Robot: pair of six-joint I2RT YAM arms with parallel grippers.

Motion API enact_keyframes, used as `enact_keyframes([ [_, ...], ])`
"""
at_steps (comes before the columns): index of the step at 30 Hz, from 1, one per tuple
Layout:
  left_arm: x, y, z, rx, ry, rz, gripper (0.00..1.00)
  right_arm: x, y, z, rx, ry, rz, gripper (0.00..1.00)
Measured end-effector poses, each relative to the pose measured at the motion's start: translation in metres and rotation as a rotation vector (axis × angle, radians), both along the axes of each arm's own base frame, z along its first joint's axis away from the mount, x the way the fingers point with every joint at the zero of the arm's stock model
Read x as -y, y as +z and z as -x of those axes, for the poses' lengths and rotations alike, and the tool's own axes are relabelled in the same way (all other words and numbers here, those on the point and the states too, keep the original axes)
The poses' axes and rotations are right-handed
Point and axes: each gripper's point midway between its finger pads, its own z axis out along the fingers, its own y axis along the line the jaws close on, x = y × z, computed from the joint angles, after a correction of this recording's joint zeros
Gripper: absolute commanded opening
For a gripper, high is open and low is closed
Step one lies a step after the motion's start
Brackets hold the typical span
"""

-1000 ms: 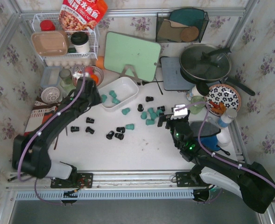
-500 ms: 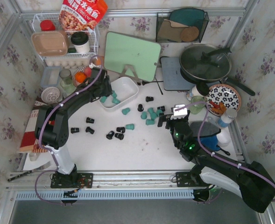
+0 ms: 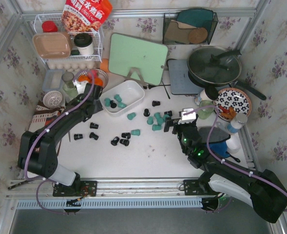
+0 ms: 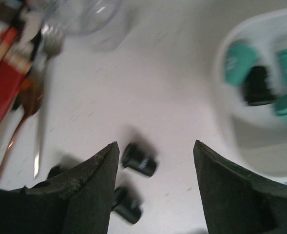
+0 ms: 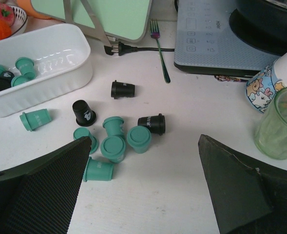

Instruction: Mix the coffee capsules in the storage basket

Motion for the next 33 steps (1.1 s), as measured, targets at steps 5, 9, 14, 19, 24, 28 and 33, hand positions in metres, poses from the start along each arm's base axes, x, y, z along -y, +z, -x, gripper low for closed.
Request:
enact_keyframes([
  [5, -0.041, -0.022, 0.048, -0.091, 0.185, -0.033, 0.64, -0.002, 0.0, 0.0, -0.002, 0.008, -0.005, 1.0],
  [9, -0.07, -0.027, 0.08, -0.124, 0.352, -0.019, 0.64, -0.002, 0.0, 0.001, -0.002, 0.009, -0.007, 1.0],
  [14, -0.091, -0.037, 0.098, -0.145, 0.463, -0.02, 0.68, -0.002, 0.001, 0.001, -0.001, 0.01, -0.01, 1.0],
  [19, -0.103, -0.063, 0.112, -0.233, 0.557, 0.02, 0.68, -0.002, 0.001, 0.001, -0.002, 0.012, -0.01, 1.0],
  [24, -0.1, -0.083, 0.118, -0.324, 0.635, 0.04, 0.68, -0.002, 0.0, 0.001, -0.003, 0.012, -0.009, 1.0],
  [28, -0.1, -0.098, 0.118, -0.386, 0.693, 0.046, 0.67, -0.002, 0.0, 0.001, -0.003, 0.012, -0.009, 1.0],
  [33, -0.101, -0.112, 0.117, -0.431, 0.744, 0.064, 0.62, -0.002, 0.0, 0.001, -0.004, 0.012, -0.009, 1.0],
])
